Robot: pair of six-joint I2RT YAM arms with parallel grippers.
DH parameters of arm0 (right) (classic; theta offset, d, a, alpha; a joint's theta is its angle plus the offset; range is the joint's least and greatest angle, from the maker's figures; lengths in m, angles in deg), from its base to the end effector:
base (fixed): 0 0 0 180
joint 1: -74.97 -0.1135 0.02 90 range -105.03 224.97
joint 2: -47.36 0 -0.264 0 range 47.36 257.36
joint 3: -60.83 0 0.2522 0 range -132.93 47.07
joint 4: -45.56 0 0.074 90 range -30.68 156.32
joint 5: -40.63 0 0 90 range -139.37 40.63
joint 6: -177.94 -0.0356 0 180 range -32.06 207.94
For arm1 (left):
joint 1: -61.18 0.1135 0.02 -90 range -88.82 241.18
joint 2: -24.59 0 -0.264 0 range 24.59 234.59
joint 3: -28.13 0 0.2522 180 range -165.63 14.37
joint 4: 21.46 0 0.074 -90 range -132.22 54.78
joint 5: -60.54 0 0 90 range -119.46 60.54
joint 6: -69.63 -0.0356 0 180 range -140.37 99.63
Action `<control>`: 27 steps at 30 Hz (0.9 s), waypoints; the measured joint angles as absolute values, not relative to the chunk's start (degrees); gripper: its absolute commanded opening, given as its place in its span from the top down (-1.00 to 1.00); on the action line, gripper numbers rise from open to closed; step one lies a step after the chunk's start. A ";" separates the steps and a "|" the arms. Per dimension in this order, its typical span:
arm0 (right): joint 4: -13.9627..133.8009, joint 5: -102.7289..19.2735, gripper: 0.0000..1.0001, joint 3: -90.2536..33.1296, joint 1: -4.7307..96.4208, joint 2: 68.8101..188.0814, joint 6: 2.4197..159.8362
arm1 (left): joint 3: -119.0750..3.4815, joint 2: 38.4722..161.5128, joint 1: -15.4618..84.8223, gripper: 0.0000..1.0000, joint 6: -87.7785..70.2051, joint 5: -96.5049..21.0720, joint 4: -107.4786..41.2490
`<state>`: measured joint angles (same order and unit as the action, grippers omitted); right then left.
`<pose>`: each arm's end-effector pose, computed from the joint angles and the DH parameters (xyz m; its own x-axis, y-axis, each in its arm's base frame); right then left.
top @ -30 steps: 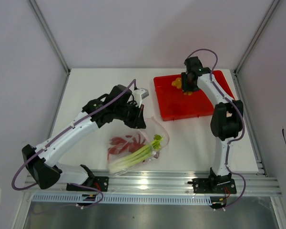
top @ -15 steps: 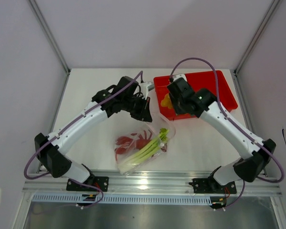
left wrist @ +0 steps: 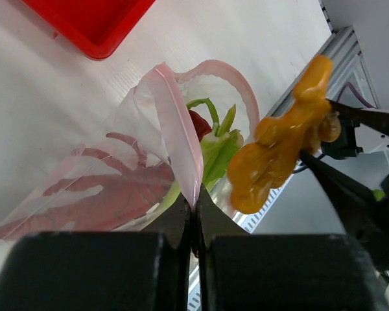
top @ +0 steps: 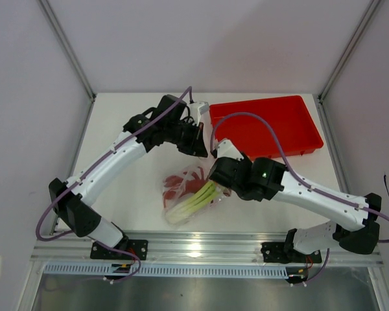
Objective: Place the food in the zip-top bag and seal the zipper
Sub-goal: Place the fake vegetable in the zipper food storage bag.
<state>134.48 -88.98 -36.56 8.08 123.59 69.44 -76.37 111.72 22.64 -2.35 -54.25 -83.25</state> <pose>0.1114 0.2033 0.3671 -0.5393 -0.6410 -0.5462 -0.4669 0.7674 -0.4395 0.2437 -0.2132 0.3780 -0.7680 0.2528 -0.5884 0.5913 0.6327 -0.5000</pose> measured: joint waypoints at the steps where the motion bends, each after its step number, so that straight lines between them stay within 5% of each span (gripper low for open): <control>1: 134.37 -89.33 1.00 -35.97 6.99 123.90 69.66 | -76.37 111.70 22.64 0.99 -2.35 -54.51 -83.36; 19: 129.56 -100.11 1.00 -35.34 3.25 130.94 79.08 | -71.71 107.39 22.66 0.99 -2.30 -60.15 -83.82; 27: 127.11 -92.20 1.00 -35.36 -1.56 129.30 84.30 | -71.36 107.22 22.74 0.99 -2.39 -62.51 -83.69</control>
<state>127.11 -92.20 -35.36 -1.56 129.30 84.30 -71.36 107.22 22.74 -2.39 -62.51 -83.69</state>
